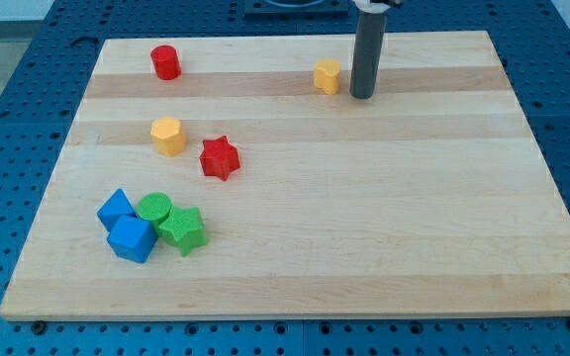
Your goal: Move the yellow heart towards top center
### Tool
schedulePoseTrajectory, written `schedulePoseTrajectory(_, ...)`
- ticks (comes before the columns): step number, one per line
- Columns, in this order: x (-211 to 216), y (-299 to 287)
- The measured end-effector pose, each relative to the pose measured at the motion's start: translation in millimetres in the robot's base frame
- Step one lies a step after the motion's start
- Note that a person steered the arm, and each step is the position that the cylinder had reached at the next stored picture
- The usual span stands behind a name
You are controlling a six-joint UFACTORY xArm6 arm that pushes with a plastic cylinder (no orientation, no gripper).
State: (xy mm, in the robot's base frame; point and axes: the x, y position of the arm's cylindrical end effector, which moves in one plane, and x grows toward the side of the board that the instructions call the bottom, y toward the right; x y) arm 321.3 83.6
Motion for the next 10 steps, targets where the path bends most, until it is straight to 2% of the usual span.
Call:
schedulePoseTrajectory(1,-33,-20)
schedulePoseTrajectory(2,-26,-36)
schedulePoseTrajectory(3,-29,-27)
schedulePoseTrajectory(4,-39,-52)
schedulePoseTrajectory(5,-6,-21)
schedulePoseTrajectory(6,34,-22)
schedulePoseTrajectory(7,34,-71)
schedulePoseTrajectory(8,15,-94)
schedulePoseTrajectory(9,-23,-94)
schedulePoseTrajectory(10,-26,-89)
